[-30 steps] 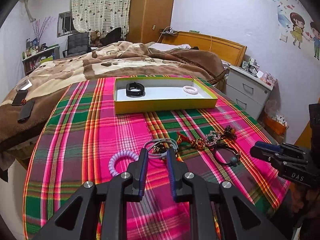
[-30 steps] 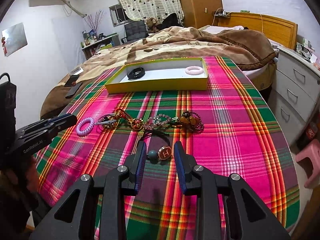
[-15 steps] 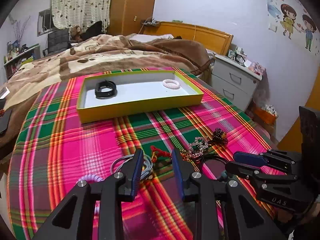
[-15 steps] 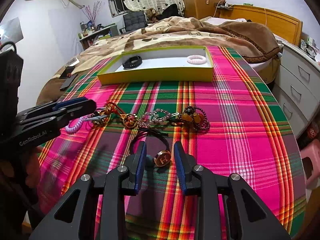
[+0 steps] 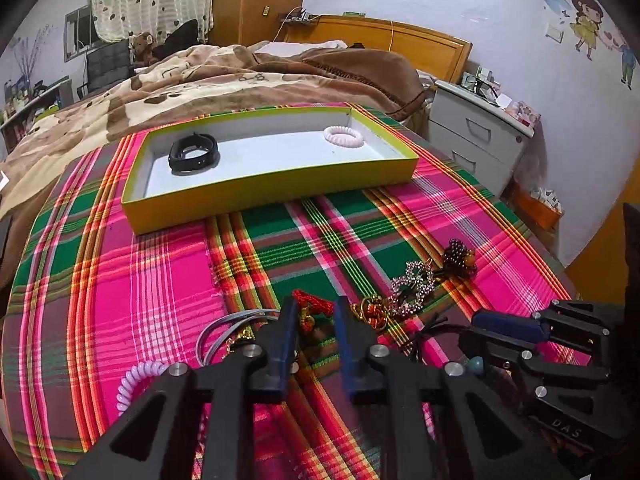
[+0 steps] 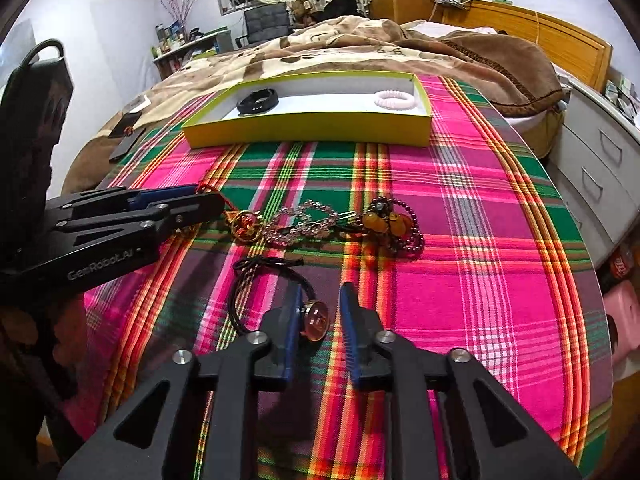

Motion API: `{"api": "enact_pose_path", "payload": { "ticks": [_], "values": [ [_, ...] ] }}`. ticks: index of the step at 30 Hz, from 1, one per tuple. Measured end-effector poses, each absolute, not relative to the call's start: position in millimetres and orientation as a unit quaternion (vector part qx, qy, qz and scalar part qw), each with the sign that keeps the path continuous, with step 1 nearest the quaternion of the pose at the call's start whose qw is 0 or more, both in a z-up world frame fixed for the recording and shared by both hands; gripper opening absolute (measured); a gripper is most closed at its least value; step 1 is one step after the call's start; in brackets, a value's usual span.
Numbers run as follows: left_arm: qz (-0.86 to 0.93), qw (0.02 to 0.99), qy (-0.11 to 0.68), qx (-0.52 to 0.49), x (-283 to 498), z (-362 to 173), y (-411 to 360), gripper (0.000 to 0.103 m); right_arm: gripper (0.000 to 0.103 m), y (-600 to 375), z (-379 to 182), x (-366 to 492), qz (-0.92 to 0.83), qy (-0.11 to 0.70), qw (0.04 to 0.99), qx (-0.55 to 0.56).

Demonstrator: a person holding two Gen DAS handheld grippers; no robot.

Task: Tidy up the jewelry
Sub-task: 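Grasp the red tassel charm with the left tool while the right tool grasps the black cord necklace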

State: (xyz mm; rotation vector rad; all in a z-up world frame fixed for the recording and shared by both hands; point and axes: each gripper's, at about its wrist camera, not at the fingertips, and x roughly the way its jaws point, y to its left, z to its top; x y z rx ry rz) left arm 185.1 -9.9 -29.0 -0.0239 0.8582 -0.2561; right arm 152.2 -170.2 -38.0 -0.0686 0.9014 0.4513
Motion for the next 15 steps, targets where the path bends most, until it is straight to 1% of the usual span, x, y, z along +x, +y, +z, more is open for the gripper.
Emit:
{"api": "enact_pose_path", "payload": {
  "ticks": [4,5,15],
  "values": [
    [-0.122,0.907,0.404,-0.011,180.1,-24.2,-9.5,0.014,0.013,-169.9,-38.2,149.7,0.213,0.43,0.876,-0.037],
    [-0.122,0.908,0.4,-0.013,178.9,-22.1,-8.7,0.01,0.013,-170.8,-38.3,149.4,0.213,0.431,0.876,-0.035],
    [-0.116,0.921,0.372,-0.023,163.7,0.5,-2.3,0.01,0.013,-179.7,-35.7,143.0,0.209,0.428,0.879,-0.021]
  ]
}}
